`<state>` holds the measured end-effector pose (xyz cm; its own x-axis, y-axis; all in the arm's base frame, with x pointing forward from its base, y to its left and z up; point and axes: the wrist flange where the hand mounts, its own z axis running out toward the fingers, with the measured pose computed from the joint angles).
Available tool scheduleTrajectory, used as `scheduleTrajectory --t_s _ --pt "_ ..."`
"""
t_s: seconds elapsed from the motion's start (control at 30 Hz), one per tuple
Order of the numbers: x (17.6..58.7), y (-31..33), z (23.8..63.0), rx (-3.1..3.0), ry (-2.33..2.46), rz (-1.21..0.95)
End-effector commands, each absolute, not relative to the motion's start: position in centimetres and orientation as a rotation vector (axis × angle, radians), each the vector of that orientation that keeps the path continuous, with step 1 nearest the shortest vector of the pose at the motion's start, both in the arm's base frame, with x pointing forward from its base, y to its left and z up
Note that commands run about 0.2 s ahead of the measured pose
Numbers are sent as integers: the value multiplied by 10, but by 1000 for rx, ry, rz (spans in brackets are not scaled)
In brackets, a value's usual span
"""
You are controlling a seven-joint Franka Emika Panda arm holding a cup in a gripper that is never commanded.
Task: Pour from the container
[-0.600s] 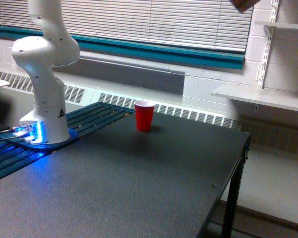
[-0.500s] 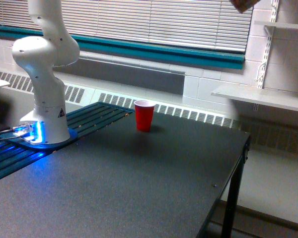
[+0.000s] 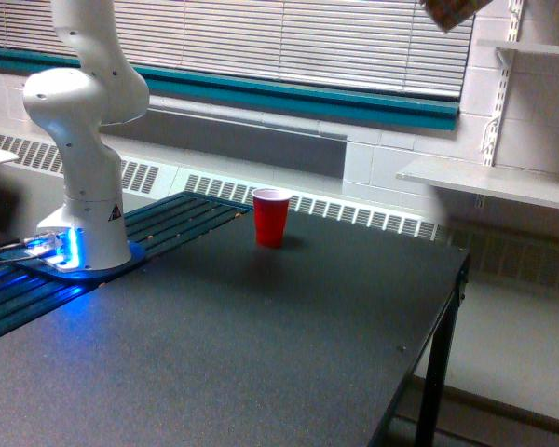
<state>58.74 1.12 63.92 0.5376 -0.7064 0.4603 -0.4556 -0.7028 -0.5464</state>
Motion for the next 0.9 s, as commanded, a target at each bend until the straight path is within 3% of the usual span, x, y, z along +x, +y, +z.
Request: scheduleTrajectory --t_s 0.03,0.9 --pt "563 23 652 -2426 865 -1016" --pt "434 79 620 -2456 515 -997"
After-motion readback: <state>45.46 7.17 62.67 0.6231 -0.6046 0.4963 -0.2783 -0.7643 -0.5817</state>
